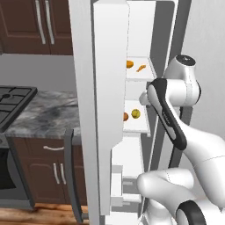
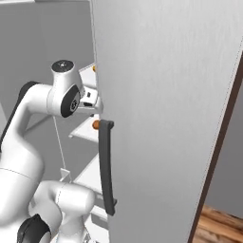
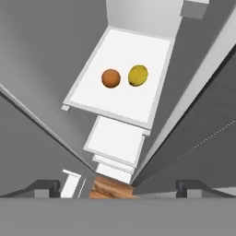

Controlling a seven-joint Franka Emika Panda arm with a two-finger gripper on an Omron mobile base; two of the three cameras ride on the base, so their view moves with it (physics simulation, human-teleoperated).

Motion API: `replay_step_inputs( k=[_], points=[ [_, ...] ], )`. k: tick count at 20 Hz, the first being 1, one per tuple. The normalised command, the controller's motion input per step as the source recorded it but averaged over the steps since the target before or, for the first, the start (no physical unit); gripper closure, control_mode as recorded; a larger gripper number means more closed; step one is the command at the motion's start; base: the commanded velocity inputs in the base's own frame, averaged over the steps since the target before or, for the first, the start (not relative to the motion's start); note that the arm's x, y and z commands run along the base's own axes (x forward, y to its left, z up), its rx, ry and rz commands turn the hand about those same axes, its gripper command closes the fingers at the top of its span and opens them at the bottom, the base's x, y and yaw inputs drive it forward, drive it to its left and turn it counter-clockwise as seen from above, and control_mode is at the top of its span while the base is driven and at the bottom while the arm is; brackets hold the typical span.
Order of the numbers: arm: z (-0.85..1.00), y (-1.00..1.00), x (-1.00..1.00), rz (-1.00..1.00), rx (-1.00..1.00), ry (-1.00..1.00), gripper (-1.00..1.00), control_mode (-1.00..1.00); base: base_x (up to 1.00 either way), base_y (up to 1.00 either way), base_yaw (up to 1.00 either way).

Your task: Take the shrimp and orange from the highest rack and move them to the second highest rack where the tangerine and lemon are located, to maximize freezer space. Close the freezer door after rearranging.

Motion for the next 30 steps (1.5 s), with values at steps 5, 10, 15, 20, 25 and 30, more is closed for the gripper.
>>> replay_step_inputs(
  k=[5,10,15,20,25,30],
  points=[
    [0.00,0.00,0.00,0.00,0.00,0.00,-1.00,1.00,0.45,0.00,0.08],
    [0.00,0.00,0.00,0.00,0.00,0.00,-1.00,1.00,0.49,0.04,0.07],
    [-0.03,0.05,-0.06,0.08,0.00,-0.01,-1.00,-1.00,0.11,0.01,0.08],
    [-0.05,0.25,-0.37,0.14,0.00,-0.16,-1.00,-1.00,0.00,0.00,0.00],
    [0.02,0.19,-0.41,0.04,0.00,-0.32,-1.00,-1.00,0.00,0.00,0.00],
    [0.02,0.51,-0.32,0.00,0.00,-0.24,-1.00,-1.00,0.00,0.00,0.00]
  ],
)
